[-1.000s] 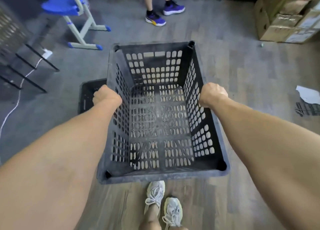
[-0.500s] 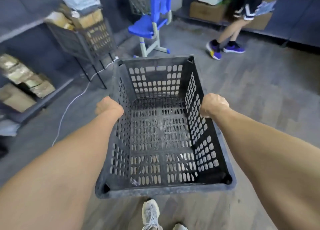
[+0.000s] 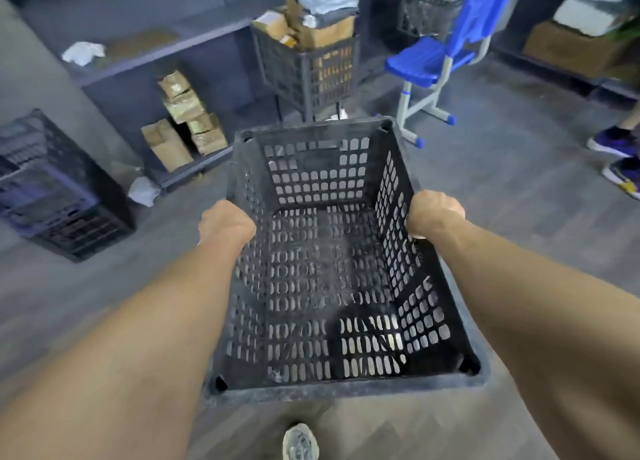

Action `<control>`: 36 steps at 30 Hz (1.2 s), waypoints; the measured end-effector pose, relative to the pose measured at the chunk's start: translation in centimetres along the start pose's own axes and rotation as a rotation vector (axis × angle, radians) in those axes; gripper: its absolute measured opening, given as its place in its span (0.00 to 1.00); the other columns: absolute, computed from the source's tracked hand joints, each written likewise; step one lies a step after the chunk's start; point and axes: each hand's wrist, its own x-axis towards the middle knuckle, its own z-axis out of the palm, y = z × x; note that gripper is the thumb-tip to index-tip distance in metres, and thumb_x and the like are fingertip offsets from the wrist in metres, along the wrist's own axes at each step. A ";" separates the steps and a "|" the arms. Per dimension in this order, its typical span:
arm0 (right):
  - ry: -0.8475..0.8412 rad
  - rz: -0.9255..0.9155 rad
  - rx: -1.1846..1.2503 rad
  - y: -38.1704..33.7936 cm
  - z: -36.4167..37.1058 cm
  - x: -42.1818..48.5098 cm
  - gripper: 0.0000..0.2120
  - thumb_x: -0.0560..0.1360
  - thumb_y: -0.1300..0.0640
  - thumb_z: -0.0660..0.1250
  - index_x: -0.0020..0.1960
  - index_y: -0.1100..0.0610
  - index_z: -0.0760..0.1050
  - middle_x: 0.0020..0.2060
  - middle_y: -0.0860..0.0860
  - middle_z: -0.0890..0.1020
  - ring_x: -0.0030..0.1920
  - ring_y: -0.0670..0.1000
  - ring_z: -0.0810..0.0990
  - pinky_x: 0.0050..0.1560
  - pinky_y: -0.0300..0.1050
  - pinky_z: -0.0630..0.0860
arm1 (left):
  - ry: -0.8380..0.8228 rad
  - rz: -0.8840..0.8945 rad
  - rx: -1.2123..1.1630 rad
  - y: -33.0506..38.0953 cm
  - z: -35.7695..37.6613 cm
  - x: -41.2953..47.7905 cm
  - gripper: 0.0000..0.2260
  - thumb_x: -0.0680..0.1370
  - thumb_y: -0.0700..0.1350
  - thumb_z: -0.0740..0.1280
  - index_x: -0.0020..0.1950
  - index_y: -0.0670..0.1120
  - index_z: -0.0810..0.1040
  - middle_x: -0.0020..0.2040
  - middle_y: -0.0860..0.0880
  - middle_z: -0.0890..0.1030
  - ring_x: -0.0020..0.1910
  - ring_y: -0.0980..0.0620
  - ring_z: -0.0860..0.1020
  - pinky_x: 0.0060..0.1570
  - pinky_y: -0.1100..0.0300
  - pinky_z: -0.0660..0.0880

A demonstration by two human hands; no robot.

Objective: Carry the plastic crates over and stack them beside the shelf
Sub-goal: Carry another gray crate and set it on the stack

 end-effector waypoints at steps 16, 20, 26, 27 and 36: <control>0.027 -0.258 -0.122 -27.5 -0.1 1.2 0.13 0.74 0.67 0.63 0.58 0.63 0.76 0.45 0.56 0.77 0.55 0.58 0.79 0.50 0.47 0.75 | 0.062 -0.235 -0.118 -16.9 -11.3 15.4 0.17 0.73 0.36 0.65 0.62 0.36 0.75 0.60 0.37 0.77 0.58 0.38 0.77 0.55 0.49 0.77; 0.039 -0.351 -0.171 -34.1 -0.1 1.1 0.14 0.74 0.67 0.63 0.59 0.64 0.76 0.54 0.57 0.80 0.57 0.59 0.79 0.53 0.48 0.76 | 0.097 -0.310 -0.150 -21.3 -13.9 18.2 0.16 0.74 0.36 0.64 0.62 0.35 0.75 0.61 0.37 0.77 0.60 0.38 0.76 0.56 0.50 0.76; 0.046 -0.464 -0.249 -43.4 0.1 1.4 0.15 0.75 0.66 0.64 0.61 0.65 0.75 0.57 0.59 0.79 0.59 0.60 0.78 0.54 0.50 0.76 | 0.122 -0.413 -0.221 -27.1 -16.8 21.7 0.18 0.71 0.35 0.66 0.61 0.35 0.76 0.58 0.38 0.78 0.57 0.39 0.78 0.57 0.48 0.77; 0.046 -0.479 -0.252 -44.8 0.1 1.5 0.14 0.75 0.67 0.64 0.61 0.65 0.75 0.58 0.59 0.79 0.60 0.60 0.78 0.54 0.50 0.75 | 0.134 -0.425 -0.224 -27.9 -17.2 22.3 0.18 0.71 0.35 0.66 0.60 0.36 0.77 0.58 0.38 0.78 0.57 0.39 0.78 0.57 0.49 0.77; 0.043 -0.658 -0.309 -59.3 -0.6 4.8 0.14 0.77 0.64 0.64 0.62 0.65 0.74 0.57 0.59 0.78 0.58 0.60 0.78 0.52 0.49 0.75 | 0.211 -0.570 -0.267 -33.3 -22.3 30.3 0.18 0.71 0.38 0.66 0.60 0.37 0.78 0.57 0.38 0.80 0.57 0.39 0.79 0.57 0.48 0.77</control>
